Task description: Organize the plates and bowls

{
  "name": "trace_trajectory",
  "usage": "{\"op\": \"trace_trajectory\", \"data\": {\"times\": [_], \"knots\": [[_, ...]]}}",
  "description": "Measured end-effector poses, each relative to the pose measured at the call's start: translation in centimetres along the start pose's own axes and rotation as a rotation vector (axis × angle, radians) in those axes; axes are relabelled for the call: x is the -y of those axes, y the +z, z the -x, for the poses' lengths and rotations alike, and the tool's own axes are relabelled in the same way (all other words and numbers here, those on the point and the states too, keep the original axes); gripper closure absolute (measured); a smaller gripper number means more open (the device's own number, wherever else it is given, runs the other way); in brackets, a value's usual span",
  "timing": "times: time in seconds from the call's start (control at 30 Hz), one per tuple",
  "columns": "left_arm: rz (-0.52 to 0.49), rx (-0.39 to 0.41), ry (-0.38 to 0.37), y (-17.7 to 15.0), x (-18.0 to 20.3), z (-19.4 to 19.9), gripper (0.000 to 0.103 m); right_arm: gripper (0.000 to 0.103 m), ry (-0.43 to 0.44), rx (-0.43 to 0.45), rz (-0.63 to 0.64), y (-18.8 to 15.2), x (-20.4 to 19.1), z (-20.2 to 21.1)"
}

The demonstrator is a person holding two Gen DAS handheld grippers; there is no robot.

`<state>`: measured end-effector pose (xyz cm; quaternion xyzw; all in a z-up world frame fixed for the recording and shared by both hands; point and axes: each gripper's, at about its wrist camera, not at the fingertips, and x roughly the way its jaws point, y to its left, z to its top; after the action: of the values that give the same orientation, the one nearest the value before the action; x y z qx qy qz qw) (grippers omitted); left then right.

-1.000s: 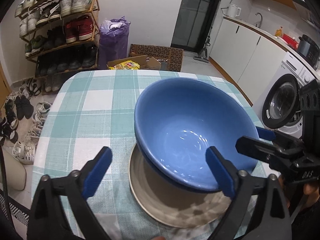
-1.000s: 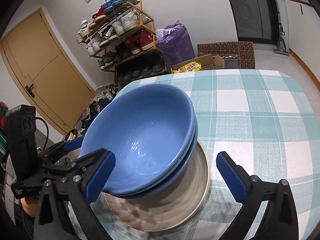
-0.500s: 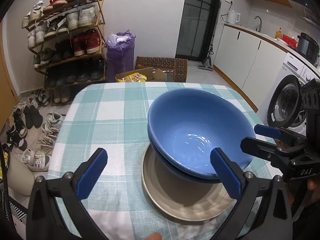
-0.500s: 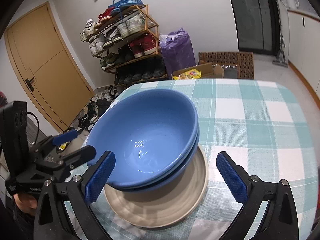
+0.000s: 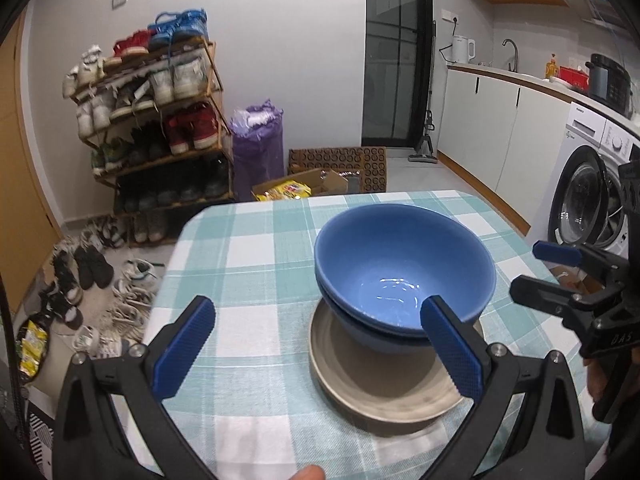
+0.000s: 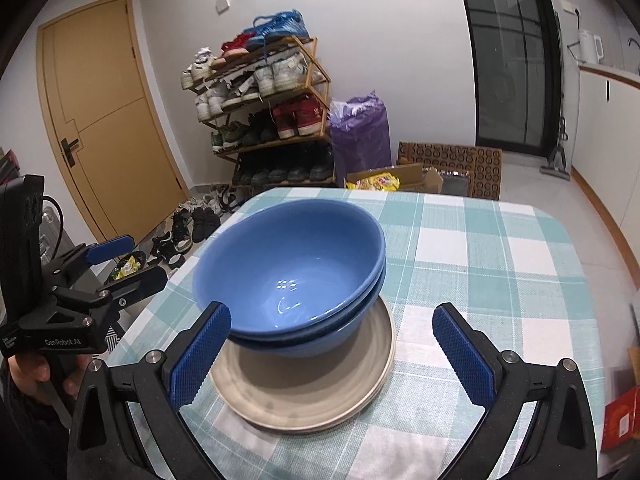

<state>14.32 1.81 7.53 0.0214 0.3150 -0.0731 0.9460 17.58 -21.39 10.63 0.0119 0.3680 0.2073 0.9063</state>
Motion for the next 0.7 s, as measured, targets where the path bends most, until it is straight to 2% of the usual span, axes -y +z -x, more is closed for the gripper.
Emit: {"op": "trace_trajectory", "data": {"times": [0.2,0.33,0.57,0.7], "knots": [[-0.019,0.061,0.054,-1.9,0.4,2.9,0.000,0.000,-0.005,0.065,0.056,-1.5,-1.1,2.7],[-0.010,0.097,0.057,-3.8,0.4,4.4,0.000,0.000,0.000,0.099,0.095,-3.0,-2.1,4.3],[-0.008,0.121,0.070,-7.6,0.8,5.7,0.000,0.000,0.013,0.117,0.093,-6.3,-2.8,5.8],[-0.009,0.115,0.063,-9.5,1.0,5.6,0.000,0.000,0.011,0.159,0.088,-8.3,-2.9,6.2]]}}
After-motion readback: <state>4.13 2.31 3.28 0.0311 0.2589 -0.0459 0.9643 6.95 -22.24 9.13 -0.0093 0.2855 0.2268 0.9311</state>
